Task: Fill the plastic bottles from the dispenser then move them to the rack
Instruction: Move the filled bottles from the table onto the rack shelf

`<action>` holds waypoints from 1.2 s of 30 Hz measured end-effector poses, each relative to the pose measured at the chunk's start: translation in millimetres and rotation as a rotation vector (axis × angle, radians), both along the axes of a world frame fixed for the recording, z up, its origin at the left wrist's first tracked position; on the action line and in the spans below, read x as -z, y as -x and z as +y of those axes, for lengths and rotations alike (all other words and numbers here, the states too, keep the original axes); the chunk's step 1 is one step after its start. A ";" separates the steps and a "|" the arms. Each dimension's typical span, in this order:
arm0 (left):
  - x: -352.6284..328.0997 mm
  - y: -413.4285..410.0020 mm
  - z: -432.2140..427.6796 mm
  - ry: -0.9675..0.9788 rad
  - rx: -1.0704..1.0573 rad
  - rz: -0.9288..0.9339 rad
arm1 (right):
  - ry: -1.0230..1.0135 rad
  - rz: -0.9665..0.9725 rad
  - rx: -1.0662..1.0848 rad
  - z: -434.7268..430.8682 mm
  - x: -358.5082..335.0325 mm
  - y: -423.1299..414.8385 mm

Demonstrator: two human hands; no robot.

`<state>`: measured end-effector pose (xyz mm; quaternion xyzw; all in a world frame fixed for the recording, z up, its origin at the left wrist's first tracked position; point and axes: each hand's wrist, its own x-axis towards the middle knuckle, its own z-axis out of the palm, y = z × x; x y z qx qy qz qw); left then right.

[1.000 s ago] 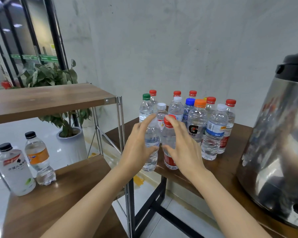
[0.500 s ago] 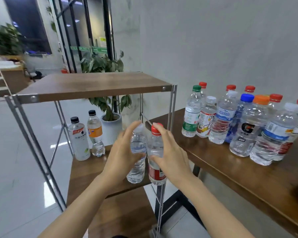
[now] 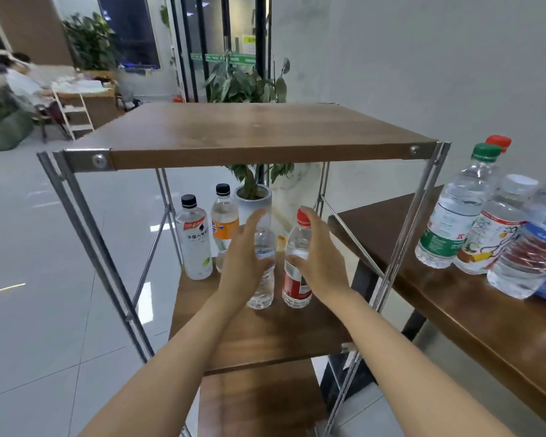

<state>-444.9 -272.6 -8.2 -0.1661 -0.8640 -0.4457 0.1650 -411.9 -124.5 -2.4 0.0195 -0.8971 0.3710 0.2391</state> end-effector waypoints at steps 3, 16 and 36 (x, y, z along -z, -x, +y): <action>6.1 24.7 8.6 0.008 -0.028 -0.015 | -0.009 0.014 -0.017 6.4 10.9 22.6; 27.5 99.3 37.9 0.063 -0.074 -0.009 | -0.083 -0.023 -0.054 28.9 29.1 108.3; 34.9 107.7 43.5 0.013 -0.094 0.002 | -0.199 0.011 -0.001 30.8 39.9 139.9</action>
